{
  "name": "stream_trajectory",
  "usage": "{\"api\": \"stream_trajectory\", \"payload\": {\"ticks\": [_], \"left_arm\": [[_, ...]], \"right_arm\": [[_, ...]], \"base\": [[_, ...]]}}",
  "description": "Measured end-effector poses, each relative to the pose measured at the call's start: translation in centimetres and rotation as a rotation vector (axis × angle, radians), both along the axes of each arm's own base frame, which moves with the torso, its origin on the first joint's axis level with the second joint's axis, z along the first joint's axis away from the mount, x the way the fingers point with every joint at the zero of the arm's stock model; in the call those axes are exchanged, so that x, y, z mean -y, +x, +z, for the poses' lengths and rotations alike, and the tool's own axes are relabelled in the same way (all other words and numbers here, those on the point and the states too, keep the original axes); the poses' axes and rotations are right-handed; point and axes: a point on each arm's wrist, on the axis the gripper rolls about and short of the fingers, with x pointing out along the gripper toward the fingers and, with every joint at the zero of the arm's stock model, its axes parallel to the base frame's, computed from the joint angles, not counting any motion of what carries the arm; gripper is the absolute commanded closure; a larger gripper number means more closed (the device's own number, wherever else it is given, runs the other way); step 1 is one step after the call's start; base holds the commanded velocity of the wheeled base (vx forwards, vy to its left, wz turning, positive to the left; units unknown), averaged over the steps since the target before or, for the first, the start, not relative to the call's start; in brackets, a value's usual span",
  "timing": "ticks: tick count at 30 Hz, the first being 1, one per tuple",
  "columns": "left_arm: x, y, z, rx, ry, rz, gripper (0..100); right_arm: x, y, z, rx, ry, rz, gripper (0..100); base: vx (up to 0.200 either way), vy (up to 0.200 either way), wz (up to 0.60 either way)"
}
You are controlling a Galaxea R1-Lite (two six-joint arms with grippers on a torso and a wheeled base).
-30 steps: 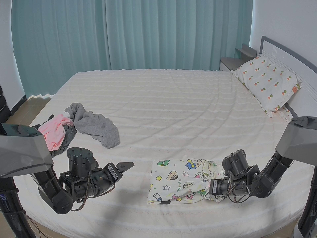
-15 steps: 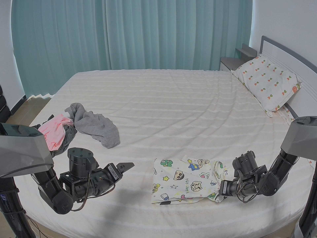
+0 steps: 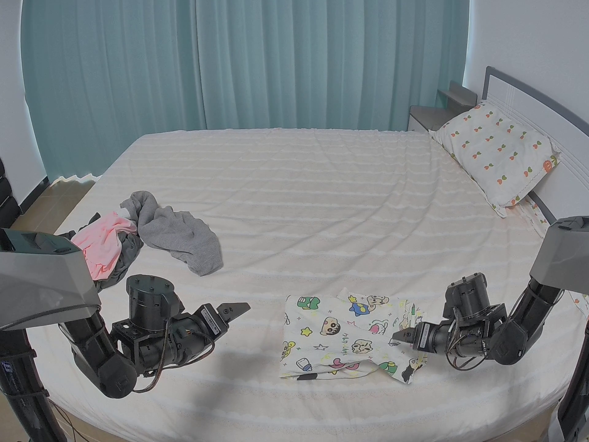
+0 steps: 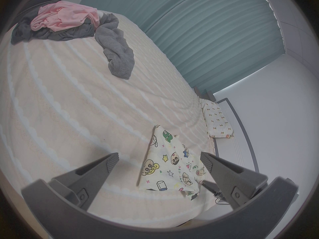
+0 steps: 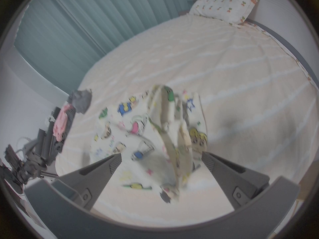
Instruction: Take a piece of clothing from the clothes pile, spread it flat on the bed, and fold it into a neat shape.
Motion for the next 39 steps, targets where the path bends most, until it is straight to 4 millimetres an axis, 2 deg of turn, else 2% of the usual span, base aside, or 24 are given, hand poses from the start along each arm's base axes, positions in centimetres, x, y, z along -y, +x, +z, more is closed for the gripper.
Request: {"api": "stream_trajectory", "payload": {"ticks": [5,16,17,28,39], "left_arm": [[0.0,0.0,0.0,-0.001,0.000,0.002,0],[0.0,0.1,-0.3,-0.008,0.004,0.002,0],[0.0,0.1,-0.3,-0.009,0.005,0.002,0],[0.0,0.1,-0.6,-0.019,0.009,0.003,0],[0.0,0.1,-0.7,-0.021,0.011,0.004,0]], "right_arm": [[0.3,1.8,0.6,0.068,0.033,-0.006,0],[0.2,6.3,-0.5,0.048,-0.024,0.056,0],[0.1,6.8,-0.7,0.033,-0.029,0.064,100],[-0.3,7.8,-1.8,-0.001,-0.025,0.102,100],[0.9,9.3,-0.8,0.102,-0.006,0.060,100]], "base": [[0.000,0.000,0.00],[0.000,0.000,0.00],[0.000,0.000,0.00],[0.000,0.000,0.00],[0.000,0.000,0.00]]}}
